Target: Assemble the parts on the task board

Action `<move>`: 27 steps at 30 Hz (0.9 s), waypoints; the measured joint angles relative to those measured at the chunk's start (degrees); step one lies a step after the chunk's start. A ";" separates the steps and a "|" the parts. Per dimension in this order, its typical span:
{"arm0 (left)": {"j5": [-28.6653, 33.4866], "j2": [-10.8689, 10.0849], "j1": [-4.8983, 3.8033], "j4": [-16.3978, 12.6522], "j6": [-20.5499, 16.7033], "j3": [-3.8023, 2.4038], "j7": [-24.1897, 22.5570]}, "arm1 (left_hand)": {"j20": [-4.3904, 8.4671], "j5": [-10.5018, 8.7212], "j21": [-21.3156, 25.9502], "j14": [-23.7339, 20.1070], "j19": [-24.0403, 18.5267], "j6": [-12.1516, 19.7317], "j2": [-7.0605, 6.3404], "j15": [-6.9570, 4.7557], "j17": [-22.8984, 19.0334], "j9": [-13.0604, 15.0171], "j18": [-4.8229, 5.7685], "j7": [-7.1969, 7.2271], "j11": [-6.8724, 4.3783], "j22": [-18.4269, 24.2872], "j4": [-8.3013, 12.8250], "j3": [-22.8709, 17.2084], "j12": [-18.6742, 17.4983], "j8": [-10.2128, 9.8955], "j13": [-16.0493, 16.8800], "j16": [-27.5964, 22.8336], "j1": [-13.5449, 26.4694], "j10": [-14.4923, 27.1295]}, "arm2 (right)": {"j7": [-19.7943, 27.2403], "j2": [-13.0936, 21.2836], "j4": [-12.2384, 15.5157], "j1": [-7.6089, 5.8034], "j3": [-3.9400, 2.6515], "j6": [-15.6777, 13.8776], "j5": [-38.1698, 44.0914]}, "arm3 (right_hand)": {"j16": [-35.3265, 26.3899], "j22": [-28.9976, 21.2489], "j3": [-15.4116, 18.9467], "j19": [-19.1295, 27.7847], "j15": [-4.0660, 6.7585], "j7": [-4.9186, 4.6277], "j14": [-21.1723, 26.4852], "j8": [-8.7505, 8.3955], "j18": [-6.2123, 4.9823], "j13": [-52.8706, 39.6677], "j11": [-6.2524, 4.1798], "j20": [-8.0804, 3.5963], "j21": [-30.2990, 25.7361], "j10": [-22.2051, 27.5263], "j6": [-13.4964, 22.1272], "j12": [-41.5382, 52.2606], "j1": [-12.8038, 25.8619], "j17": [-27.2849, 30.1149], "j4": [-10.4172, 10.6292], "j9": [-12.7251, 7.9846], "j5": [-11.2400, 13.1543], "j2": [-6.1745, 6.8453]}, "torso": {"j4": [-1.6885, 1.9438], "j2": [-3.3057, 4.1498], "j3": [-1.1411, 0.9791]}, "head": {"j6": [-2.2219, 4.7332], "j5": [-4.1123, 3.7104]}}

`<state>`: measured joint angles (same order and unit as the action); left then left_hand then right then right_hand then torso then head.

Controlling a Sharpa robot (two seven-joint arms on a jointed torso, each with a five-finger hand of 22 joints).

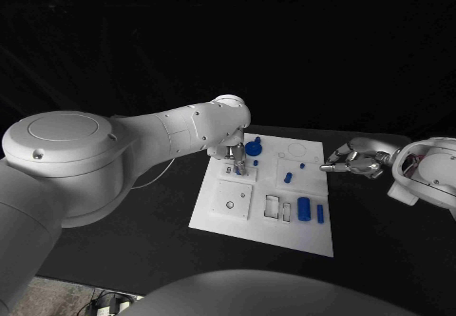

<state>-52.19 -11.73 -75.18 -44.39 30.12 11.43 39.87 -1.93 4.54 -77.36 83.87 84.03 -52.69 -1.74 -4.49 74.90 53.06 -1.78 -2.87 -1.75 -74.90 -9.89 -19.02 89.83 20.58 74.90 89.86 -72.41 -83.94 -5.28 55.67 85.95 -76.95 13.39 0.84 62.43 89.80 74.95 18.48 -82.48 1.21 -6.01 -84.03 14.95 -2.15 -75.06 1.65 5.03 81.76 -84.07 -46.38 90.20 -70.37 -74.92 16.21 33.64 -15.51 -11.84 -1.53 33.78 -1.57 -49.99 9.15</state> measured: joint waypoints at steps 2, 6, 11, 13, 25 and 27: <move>-0.16 0.00 0.03 -0.04 -0.22 0.00 0.00 | 0.00 -0.41 0.00 0.13 0.00 0.34 0.19 0.13 0.02 -0.01 0.00 -0.08 0.22 0.00 -0.07 0.42 0.00 -0.08 0.00 0.00 0.19 -0.22 | 0.00 0.02 0.00 0.00 0.00 0.03 0.00 | 0.00 0.00 0.00 0.00 0.00 0.00 0.00 0.00 0.00 0.00 0.00 0.00 0.00 0.00 0.00 0.00 0.00 0.00 0.00 0.00 0.00 0.00 | 0.00 0.00 0.00 | 0.00 0.00; -0.37 -0.01 0.08 -0.06 -0.71 -0.01 -0.03 | 0.00 -0.80 0.26 0.20 0.00 0.73 0.39 0.20 0.05 -0.02 0.00 -0.06 0.41 0.00 -0.35 0.83 0.00 -0.23 0.00 0.00 0.40 -0.01 | -0.02 0.06 -0.01 0.00 0.00 0.09 -0.01 | 0.00 0.00 0.00 0.00 0.00 0.00 0.00 0.00 0.00 0.00 0.01 0.00 0.00 0.01 0.00 0.00 0.00 0.00 0.00 0.00 0.00 0.00 | 0.00 -0.01 0.01 | 0.00 0.00; -0.52 0.01 0.13 -0.03 -1.19 -0.01 -0.06 | 0.00 -1.19 0.26 0.20 0.00 0.73 0.45 0.20 0.04 0.19 0.00 -0.06 0.41 0.00 -0.21 1.32 0.00 -0.23 0.00 0.00 0.77 -0.01 | -0.05 0.08 -0.02 0.00 0.02 0.17 -0.02 | 0.00 -0.01 0.00 0.00 0.00 0.00 0.00 0.00 0.00 0.00 0.01 0.00 0.00 0.01 0.00 0.02 0.00 0.00 0.00 0.01 0.00 0.00 | 0.00 -0.01 0.01 | 0.00 -0.01; -0.55 0.02 0.14 -0.01 -1.31 -0.01 -0.06 | 0.00 -1.38 0.26 0.20 0.00 0.73 0.45 0.20 0.04 0.28 -0.01 -0.06 0.41 0.00 -0.30 1.41 0.00 -0.22 0.00 0.00 0.77 -0.01 | -0.07 0.08 -0.02 0.00 0.02 0.21 -0.02 | 0.00 -0.01 0.00 0.00 0.00 0.00 0.00 0.00 0.00 0.00 0.01 0.00 0.00 0.01 0.00 0.03 0.00 0.00 0.00 0.01 0.00 0.00 | 0.00 0.00 0.01 | 0.00 -0.01; -0.62 0.15 0.22 0.37 -2.03 0.01 -0.08 | 0.00 -1.60 0.26 0.20 0.00 0.28 0.36 0.20 0.04 0.59 0.00 -0.07 0.41 0.00 -0.96 2.89 0.00 0.27 0.00 0.00 0.85 -0.01 | -0.12 0.03 -0.11 0.00 0.01 0.44 -0.03 | 0.00 -0.02 0.00 0.00 0.00 0.00 0.00 0.00 0.00 0.00 0.03 0.00 -0.24 0.03 0.00 0.18 0.00 0.01 0.00 0.01 0.00 0.00 | 0.00 0.00 0.01 | 0.00 -0.01; -0.62 0.19 0.24 0.48 -2.12 0.01 -0.09 | 0.00 -1.60 0.26 0.20 0.00 0.16 0.29 0.20 0.03 0.73 0.00 0.04 0.41 0.00 -0.82 3.04 0.00 0.39 0.00 0.00 0.93 -0.01 | -0.13 0.03 -0.13 0.00 0.01 0.50 -0.03 | 0.00 -0.02 0.00 0.02 0.00 0.00 0.00 0.00 0.00 0.00 0.03 0.02 -0.24 0.03 0.00 0.19 0.01 0.01 0.00 0.01 0.00 0.01 | -0.01 0.00 0.01 | 0.00 0.00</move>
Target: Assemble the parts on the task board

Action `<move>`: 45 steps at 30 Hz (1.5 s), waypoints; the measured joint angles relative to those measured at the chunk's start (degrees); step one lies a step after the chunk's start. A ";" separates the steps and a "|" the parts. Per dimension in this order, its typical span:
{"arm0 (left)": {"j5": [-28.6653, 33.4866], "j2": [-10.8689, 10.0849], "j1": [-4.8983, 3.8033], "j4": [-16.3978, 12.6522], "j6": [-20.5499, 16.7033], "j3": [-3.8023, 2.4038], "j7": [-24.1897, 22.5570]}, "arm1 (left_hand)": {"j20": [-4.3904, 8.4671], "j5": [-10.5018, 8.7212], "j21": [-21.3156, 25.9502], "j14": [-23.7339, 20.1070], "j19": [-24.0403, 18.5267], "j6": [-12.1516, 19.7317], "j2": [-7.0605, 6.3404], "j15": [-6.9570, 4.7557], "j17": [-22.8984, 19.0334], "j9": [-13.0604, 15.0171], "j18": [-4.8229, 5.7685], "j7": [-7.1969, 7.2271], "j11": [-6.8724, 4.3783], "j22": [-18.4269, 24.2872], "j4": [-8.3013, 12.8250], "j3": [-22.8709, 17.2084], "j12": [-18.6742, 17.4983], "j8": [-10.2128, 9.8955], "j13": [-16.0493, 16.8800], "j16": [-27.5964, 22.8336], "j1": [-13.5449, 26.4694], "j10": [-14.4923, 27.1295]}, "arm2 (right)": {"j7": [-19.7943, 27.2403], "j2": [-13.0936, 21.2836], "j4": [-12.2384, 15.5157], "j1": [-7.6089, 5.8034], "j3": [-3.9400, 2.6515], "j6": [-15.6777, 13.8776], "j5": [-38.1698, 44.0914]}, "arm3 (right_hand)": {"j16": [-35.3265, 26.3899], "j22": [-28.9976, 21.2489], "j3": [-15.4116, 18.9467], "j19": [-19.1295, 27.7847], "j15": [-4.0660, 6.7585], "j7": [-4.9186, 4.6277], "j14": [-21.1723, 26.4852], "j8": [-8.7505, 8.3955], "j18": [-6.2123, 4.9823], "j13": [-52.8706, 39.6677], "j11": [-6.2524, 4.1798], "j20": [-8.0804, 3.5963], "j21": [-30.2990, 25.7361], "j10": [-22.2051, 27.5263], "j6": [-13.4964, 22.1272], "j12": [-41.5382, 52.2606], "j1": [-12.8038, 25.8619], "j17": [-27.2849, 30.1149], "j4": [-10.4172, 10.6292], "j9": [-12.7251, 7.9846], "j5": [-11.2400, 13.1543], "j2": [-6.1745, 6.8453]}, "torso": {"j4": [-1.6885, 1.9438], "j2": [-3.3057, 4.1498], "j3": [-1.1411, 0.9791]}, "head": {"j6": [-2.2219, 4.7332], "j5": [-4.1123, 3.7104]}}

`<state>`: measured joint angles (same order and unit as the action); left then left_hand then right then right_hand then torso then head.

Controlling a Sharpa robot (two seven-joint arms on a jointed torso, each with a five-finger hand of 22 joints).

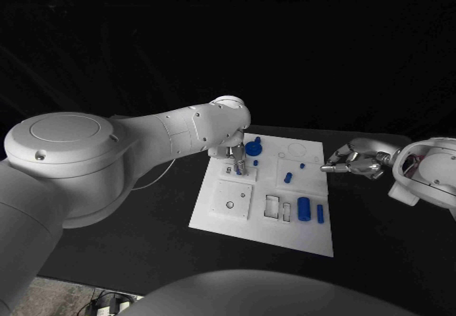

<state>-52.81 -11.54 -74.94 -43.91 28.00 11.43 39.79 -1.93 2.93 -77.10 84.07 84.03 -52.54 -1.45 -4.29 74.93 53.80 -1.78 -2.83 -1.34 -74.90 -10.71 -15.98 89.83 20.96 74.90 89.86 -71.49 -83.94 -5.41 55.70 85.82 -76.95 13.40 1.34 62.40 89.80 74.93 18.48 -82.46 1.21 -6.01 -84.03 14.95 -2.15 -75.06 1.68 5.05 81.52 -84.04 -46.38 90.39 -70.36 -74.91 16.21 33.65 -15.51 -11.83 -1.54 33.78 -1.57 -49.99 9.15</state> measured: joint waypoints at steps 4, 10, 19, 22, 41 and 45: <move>0.00 0.02 0.01 0.10 -0.28 0.01 -0.01 | 0.00 0.00 0.00 0.00 0.00 -0.09 -0.03 0.00 0.00 0.24 0.00 0.09 0.00 0.00 0.06 1.07 0.00 0.27 0.00 0.00 -0.02 0.00 | -0.03 -0.02 -0.03 0.00 0.00 0.11 0.00 | 0.00 0.00 0.00 0.19 0.00 0.19 0.00 0.00 0.00 0.00 0.01 0.19 0.00 0.01 -0.19 -0.19 0.01 0.00 0.00 0.00 0.00 0.00 | 0.00 0.00 0.01 | 0.00 0.01; -0.40 0.02 0.06 0.22 -1.38 0.01 -0.04 | 0.00 -0.01 0.67 0.00 0.00 -0.29 -1.63 0.00 -0.01 0.58 0.00 0.30 0.00 0.00 -0.45 3.30 0.00 0.54 0.00 0.00 -1.30 0.00 | -0.08 -0.09 -0.07 0.00 0.00 0.29 -0.01 | 0.00 -0.01 0.00 0.19 0.00 0.19 0.00 0.00 0.00 0.00 0.09 0.19 0.00 0.09 -0.19 -0.19 0.01 0.00 0.00 0.00 0.00 0.01 | 0.00 0.00 0.00 | 0.00 0.01; -1.20 -0.38 0.11 0.05 -2.87 0.02 -0.08 | 0.00 -0.01 1.01 0.00 0.00 -0.58 -3.37 0.00 -0.01 1.74 -0.01 0.61 -0.43 0.00 -3.74 7.76 0.00 1.91 0.00 0.00 -2.47 0.01 | -0.17 -0.11 -0.16 0.00 0.00 0.50 -0.02 | 0.00 -0.01 0.00 0.18 0.00 0.19 0.00 0.00 0.00 0.00 0.10 0.19 0.00 0.10 -0.19 -0.18 0.02 0.00 0.00 0.00 0.00 0.02 | 0.02 -0.03 0.00 | 0.00 -0.05; -1.48 -0.63 0.09 -0.11 -3.33 -0.01 -0.16 | 0.00 -0.01 1.29 0.00 0.00 -0.58 -3.80 0.00 -0.01 2.03 -0.01 0.61 -0.43 0.00 -4.60 9.25 0.00 2.07 0.00 0.00 -2.91 0.01 | -0.22 -0.12 -0.20 0.00 0.00 0.56 -0.02 | 0.00 -0.01 0.00 0.18 0.00 0.19 0.00 0.00 0.00 0.00 0.10 0.19 0.00 0.10 -0.19 -0.16 0.02 0.00 0.00 0.00 0.00 0.02 | 0.02 -0.03 -0.01 | 0.00 -0.03; 1.17 -2.15 -0.14 -0.90 -4.44 -0.05 -0.79 | 0.00 0.01 1.71 0.00 0.00 -0.06 -2.43 0.00 -0.02 2.79 -0.01 0.09 -0.42 0.00 -5.69 16.25 0.00 2.67 0.00 0.00 -3.20 0.01 | -0.33 -0.06 -0.29 0.01 -0.01 0.73 -0.03 | 0.00 -0.02 0.00 0.18 0.00 -0.02 0.00 0.00 0.00 0.00 -0.04 0.19 0.00 -0.04 -0.40 -0.05 0.01 0.01 0.00 0.01 0.00 0.01 | 0.01 -0.03 -0.02 | 0.00 -0.24; 1.66 -2.46 -0.16 -1.08 -4.22 -0.03 -0.79 | 0.00 0.01 2.01 0.00 0.00 -0.06 -2.80 0.00 -0.02 2.85 0.00 0.09 -0.42 0.00 -5.72 17.24 0.00 2.95 0.00 0.00 -4.92 0.01 | -0.33 -0.03 -0.31 0.01 0.01 0.74 -0.03 | 0.00 -0.02 0.09 0.18 0.00 -0.02 0.00 0.00 0.00 0.00 -0.04 0.19 0.00 -0.05 -0.40 -0.19 -0.24 0.00 -0.09 0.01 0.00 0.25 | 0.01 -0.03 -0.01 | 0.00 -0.24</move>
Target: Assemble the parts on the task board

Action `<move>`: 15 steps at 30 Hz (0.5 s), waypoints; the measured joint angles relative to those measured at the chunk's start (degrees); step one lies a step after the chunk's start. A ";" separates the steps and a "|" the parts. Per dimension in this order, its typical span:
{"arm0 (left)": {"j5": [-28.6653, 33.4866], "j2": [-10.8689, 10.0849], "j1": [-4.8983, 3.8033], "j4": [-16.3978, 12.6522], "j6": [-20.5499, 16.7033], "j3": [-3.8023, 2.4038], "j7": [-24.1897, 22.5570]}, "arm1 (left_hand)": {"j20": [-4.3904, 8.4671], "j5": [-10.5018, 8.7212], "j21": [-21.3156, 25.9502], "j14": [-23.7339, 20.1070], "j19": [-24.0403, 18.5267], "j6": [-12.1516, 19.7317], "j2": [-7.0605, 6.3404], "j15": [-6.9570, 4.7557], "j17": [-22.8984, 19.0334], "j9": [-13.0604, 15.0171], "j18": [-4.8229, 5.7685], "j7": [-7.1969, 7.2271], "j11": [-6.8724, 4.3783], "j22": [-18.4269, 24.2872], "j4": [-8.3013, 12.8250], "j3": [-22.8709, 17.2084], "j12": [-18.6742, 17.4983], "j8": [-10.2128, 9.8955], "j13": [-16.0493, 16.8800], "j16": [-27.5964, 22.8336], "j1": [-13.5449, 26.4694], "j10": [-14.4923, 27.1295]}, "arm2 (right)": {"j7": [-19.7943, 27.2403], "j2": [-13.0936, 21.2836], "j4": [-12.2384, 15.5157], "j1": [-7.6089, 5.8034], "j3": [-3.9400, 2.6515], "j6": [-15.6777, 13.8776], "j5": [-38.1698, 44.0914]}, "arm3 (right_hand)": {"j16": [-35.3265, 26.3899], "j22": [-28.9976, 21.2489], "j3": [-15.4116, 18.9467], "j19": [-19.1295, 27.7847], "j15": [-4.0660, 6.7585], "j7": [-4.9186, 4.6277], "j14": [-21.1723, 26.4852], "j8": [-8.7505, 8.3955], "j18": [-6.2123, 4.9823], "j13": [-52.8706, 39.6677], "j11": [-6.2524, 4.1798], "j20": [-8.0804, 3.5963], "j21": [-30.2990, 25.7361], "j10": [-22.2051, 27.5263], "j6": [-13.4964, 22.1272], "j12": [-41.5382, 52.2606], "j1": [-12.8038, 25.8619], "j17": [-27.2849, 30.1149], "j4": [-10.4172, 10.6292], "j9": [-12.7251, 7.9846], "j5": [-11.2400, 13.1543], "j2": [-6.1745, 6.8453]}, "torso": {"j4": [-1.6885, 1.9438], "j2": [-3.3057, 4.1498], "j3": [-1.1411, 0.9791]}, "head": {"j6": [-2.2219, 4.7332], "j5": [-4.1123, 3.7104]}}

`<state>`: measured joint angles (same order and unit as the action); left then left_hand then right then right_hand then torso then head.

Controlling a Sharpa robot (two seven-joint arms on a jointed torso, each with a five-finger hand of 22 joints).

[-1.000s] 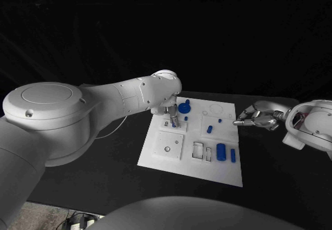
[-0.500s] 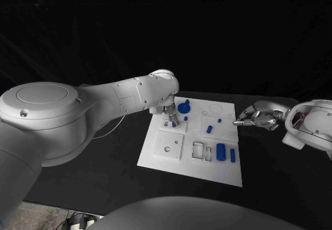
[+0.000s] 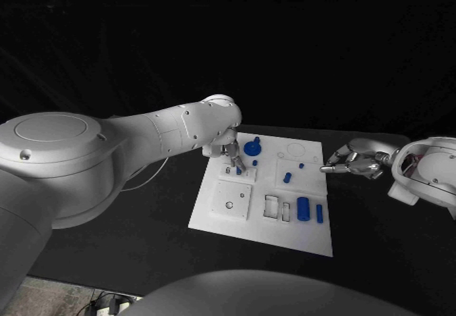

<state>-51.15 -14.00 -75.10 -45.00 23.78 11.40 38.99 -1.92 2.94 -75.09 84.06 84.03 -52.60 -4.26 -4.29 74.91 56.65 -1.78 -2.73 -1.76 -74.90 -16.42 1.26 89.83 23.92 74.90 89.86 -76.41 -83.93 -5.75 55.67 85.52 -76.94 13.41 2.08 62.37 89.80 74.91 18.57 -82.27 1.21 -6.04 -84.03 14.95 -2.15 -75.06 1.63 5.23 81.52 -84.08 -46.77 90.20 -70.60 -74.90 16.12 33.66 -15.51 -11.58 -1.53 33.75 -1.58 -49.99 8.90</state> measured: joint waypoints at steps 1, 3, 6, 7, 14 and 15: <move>0.11 -0.09 0.00 -0.03 0.11 0.00 0.00 | 0.00 0.00 0.18 0.00 0.00 0.00 0.11 0.00 0.00 0.00 0.00 0.00 0.00 0.00 -0.14 0.15 0.00 0.00 0.00 0.00 -0.25 0.00 | 0.00 0.01 -0.01 0.00 0.00 0.00 0.00 | 0.00 0.00 0.07 0.00 0.00 0.00 0.00 0.00 0.00 0.00 0.00 0.00 0.00 0.00 0.00 0.00 0.00 0.00 -0.07 0.00 0.00 0.00 | 0.00 0.00 0.00 | 0.00 -0.02; 0.28 -0.20 -0.01 -0.08 0.32 0.01 0.00 | 0.00 0.00 0.33 0.00 0.00 0.00 0.20 0.00 0.00 0.00 -0.52 0.00 0.00 0.00 0.00 0.64 0.00 0.00 0.00 0.00 -1.13 0.00 | 0.00 0.02 -0.02 0.00 0.00 0.00 0.00 | 0.00 0.00 0.07 0.00 0.00 0.00 0.00 0.00 0.00 0.00 -0.01 0.00 0.00 -0.01 0.00 0.00 -0.01 0.00 -0.07 0.00 0.00 -0.01 | 0.00 0.00 0.00 | 0.00 -0.02; 0.44 -0.37 -0.01 -0.23 0.70 0.01 0.00 | 0.00 0.01 0.67 0.00 0.00 0.00 0.30 0.00 0.00 0.00 -0.61 0.00 0.00 0.00 0.00 1.22 0.00 0.00 0.00 0.00 -2.12 0.00 | 0.00 0.03 -0.03 0.00 0.00 0.00 0.00 | 0.00 0.00 0.07 0.00 0.00 0.00 0.00 0.00 0.00 0.00 -0.01 0.00 0.00 -0.01 0.00 0.00 -0.16 0.00 -0.07 0.00 0.00 -0.16 | 0.00 0.01 0.00 | 0.00 -0.02; 0.48 -0.42 -0.01 -0.28 0.81 0.01 0.00 | 0.00 0.01 0.78 0.00 0.00 0.00 0.23 0.00 0.00 0.00 -0.61 0.00 0.00 0.00 -0.05 1.51 0.00 0.00 0.00 0.00 -2.36 0.00 | 0.00 0.03 -0.03 0.01 0.00 0.00 0.00 | 0.00 0.00 0.07 0.00 0.00 0.00 0.00 0.00 0.00 0.00 -0.01 0.00 0.00 -0.01 0.00 0.00 -0.16 0.00 -0.07 0.00 0.00 -0.16 | 0.00 0.01 0.00 | 0.00 -0.02; 0.68 -0.80 -0.01 -0.65 1.45 0.02 -0.03 | 0.00 0.02 1.21 0.00 0.00 -0.21 0.58 0.00 0.00 -0.01 -0.56 0.21 0.00 0.00 -0.14 2.20 0.00 0.23 0.00 0.00 -3.74 0.00 | 0.00 -0.01 -0.11 0.03 0.00 0.01 0.00 | 0.00 0.00 0.07 0.00 0.00 0.00 0.00 0.00 0.00 0.00 0.01 0.00 0.00 0.01 0.00 0.04 -0.24 0.00 -0.07 0.00 0.00 -0.24 | -0.01 0.03 0.01 | 0.00 0.07; 0.69 -0.84 -0.01 -0.68 1.51 0.02 -0.04 | 0.00 0.02 1.21 0.00 0.00 -0.21 0.64 0.00 0.00 -0.01 -0.55 0.21 0.00 0.00 -0.15 2.20 0.00 0.23 0.00 0.00 -3.79 0.00 | 0.00 -0.01 -0.13 0.03 -0.01 0.01 0.00 | 0.00 0.00 0.07 0.00 0.00 0.00 0.00 0.00 0.00 0.00 0.02 0.00 0.00 0.02 0.00 0.05 -0.30 0.00 -0.07 0.00 0.00 -0.29 | 0.00 0.03 0.01 | 0.00 0.08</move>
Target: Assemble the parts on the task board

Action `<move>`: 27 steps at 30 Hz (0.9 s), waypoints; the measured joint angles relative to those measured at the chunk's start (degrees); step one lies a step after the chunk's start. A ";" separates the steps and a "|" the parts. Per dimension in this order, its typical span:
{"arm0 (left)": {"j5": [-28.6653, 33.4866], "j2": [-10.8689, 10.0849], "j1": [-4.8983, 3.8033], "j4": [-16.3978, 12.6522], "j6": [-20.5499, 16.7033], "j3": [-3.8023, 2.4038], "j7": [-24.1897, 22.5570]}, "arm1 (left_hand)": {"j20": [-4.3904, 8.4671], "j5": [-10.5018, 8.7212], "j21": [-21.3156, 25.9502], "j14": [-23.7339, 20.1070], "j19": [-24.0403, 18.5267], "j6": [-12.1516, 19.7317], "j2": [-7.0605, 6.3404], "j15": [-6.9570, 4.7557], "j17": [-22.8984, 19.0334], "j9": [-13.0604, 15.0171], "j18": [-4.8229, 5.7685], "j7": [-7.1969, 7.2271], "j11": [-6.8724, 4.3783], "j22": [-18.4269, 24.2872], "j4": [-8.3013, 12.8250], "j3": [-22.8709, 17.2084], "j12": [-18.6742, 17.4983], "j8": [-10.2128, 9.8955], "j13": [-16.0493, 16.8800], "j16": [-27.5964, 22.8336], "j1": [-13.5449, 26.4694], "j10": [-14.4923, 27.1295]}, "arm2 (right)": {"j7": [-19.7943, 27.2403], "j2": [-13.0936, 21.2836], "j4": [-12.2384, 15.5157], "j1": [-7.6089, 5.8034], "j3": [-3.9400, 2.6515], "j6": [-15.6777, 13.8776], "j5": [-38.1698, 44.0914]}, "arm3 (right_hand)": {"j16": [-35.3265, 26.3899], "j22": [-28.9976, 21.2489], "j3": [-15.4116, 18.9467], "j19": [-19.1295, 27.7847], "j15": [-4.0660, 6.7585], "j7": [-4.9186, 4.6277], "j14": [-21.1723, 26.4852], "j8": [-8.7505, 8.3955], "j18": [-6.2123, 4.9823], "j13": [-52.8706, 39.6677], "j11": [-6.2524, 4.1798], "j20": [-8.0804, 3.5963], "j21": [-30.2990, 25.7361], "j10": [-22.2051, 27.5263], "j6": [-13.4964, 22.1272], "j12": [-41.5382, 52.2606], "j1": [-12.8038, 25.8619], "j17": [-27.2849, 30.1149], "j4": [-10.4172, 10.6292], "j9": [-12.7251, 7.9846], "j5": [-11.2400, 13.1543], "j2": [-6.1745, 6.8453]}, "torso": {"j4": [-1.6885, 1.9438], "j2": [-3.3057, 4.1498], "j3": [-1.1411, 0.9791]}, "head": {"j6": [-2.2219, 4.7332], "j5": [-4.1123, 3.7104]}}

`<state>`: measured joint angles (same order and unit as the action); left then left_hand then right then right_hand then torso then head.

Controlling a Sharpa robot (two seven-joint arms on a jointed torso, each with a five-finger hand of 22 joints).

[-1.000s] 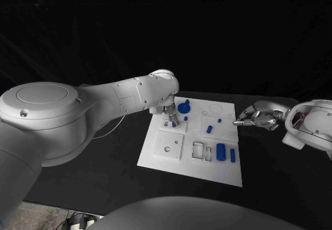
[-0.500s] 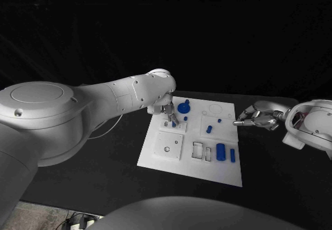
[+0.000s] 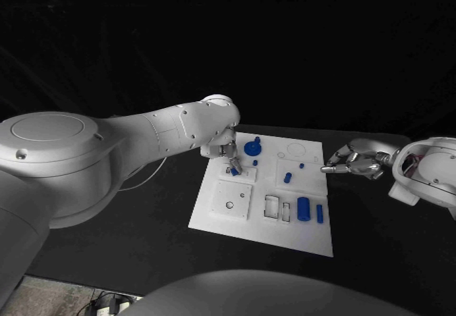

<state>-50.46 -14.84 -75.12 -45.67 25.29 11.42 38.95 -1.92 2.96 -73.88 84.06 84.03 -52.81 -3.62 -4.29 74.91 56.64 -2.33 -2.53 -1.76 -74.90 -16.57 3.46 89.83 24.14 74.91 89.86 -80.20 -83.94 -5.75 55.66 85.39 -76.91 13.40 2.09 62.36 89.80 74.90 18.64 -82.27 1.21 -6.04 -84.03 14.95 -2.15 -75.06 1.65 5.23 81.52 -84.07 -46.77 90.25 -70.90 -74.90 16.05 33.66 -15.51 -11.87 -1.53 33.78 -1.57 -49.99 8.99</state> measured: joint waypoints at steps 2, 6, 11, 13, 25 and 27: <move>0.00 -0.08 0.00 -0.06 0.07 0.00 -0.01 | 0.00 0.00 0.17 0.00 0.00 0.00 0.00 0.00 0.00 0.00 0.00 0.00 0.00 0.00 0.16 0.16 0.00 0.00 0.00 0.00 0.00 0.00 | 0.00 0.00 -0.03 0.00 0.00 0.00 0.00 | 0.00 0.02 0.00 0.00 0.00 0.00 0.00 0.00 0.00 0.00 0.01 0.00 0.00 0.00 0.00 0.06 -0.02 0.00 0.00 0.00 0.00 -0.02 | 0.00 0.00 0.00 | 0.00 0.03; -0.02 -0.24 0.00 -0.28 0.15 0.01 -0.04 | 0.00 0.00 0.22 0.00 0.00 0.00 0.30 0.00 0.00 0.00 0.00 0.00 0.00 0.00 0.09 0.54 0.00 0.00 0.00 0.00 -0.30 0.00 | 0.00 -0.01 -0.07 0.02 0.00 0.01 0.00 | 0.00 0.05 0.00 0.00 0.00 0.00 0.00 0.00 0.00 0.00 0.01 0.00 0.00 0.01 0.00 0.15 -0.02 0.00 0.00 0.00 0.00 -0.02 | 0.00 0.00 0.01 | 0.00 0.08; -0.09 -0.68 -0.01 -1.04 -0.05 0.01 -0.46 | 0.00 0.00 0.22 0.00 0.00 0.00 0.53 0.00 0.00 -0.01 0.00 0.00 0.00 0.00 -0.10 1.19 0.00 0.00 0.00 0.00 -0.53 0.00 | 0.00 -0.02 -0.10 0.03 0.00 0.02 0.00 | 0.00 0.04 0.00 0.00 0.00 0.00 0.00 0.00 0.00 0.00 0.02 0.00 -0.06 0.01 0.00 -0.02 -0.08 0.00 0.00 0.00 0.00 0.04 | 0.00 0.00 0.00 | 0.00 0.10; -0.23 -1.15 -0.01 -1.78 -0.46 0.01 -0.92 | 0.00 0.00 0.22 0.00 0.00 0.88 0.81 0.00 0.00 -0.01 0.01 -0.34 0.00 0.00 -0.15 1.93 0.00 0.00 0.00 0.00 -0.25 0.00 | 0.00 -0.02 -0.11 0.04 0.00 0.02 0.00 | 0.00 0.04 0.00 0.00 0.00 0.00 0.00 0.00 0.00 -0.01 0.02 0.00 -0.23 0.02 0.00 -0.05 -0.33 0.00 0.00 0.00 0.00 0.14 | 0.00 0.00 0.00 | 0.00 0.13; -6.01 -11.48 -0.78 -18.14 -11.73 0.02 -10.55 | -0.80 0.00 -2.67 -0.17 -0.02 9.50 0.80 1.04 -0.01 0.58 0.03 -2.37 1.58 0.00 -0.14 2.43 0.00 -0.90 0.01 0.00 -1.00 -0.11 | 1.11 1.23 0.90 0.06 0.00 -1.16 -0.01 | 0.00 0.03 -0.77 0.00 -0.10 0.22 -0.07 -0.87 0.00 -0.01 0.09 0.00 -0.22 0.12 0.49 -0.04 -3.27 -0.04 -2.29 -0.19 0.00 1.40 | -0.03 0.00 -0.01 | 0.00 -0.68; -6.78 -13.82 -0.94 -21.60 -14.51 0.04 -12.95 | -0.83 0.01 -3.34 0.02 0.01 9.88 0.18 1.23 -0.01 0.36 0.04 -2.69 1.75 0.00 0.09 1.32 0.00 -0.90 0.01 0.00 -1.63 -0.11 | 1.97 1.47 1.51 0.07 0.00 -2.24 0.00 | 0.00 0.03 -1.62 -0.14 0.03 0.38 0.05 -1.32 0.00 -0.01 -0.03 -0.14 -0.18 0.24 1.51 -0.04 -4.95 -0.04 -4.26 -0.33 0.04 2.85 | -0.06 -0.01 -0.01 | 0.00 -0.79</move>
<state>-57.24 -28.66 -76.06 -67.27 10.78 11.46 26.00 -2.76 2.97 -77.23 84.08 84.04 -42.92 -3.44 -3.07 74.90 57.00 -2.29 -5.22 0.00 -74.90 -16.48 4.79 89.83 23.24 74.91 89.86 -81.83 -84.04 -3.78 57.13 86.89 -76.84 13.40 -0.15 62.36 89.80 74.94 17.02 -82.42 1.24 -5.65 -83.98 13.63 -2.15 -75.07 1.62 5.09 81.35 -83.83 -45.27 90.21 -75.85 -74.94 11.78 33.33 -15.47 -9.02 -1.59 33.77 -1.57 -49.99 8.20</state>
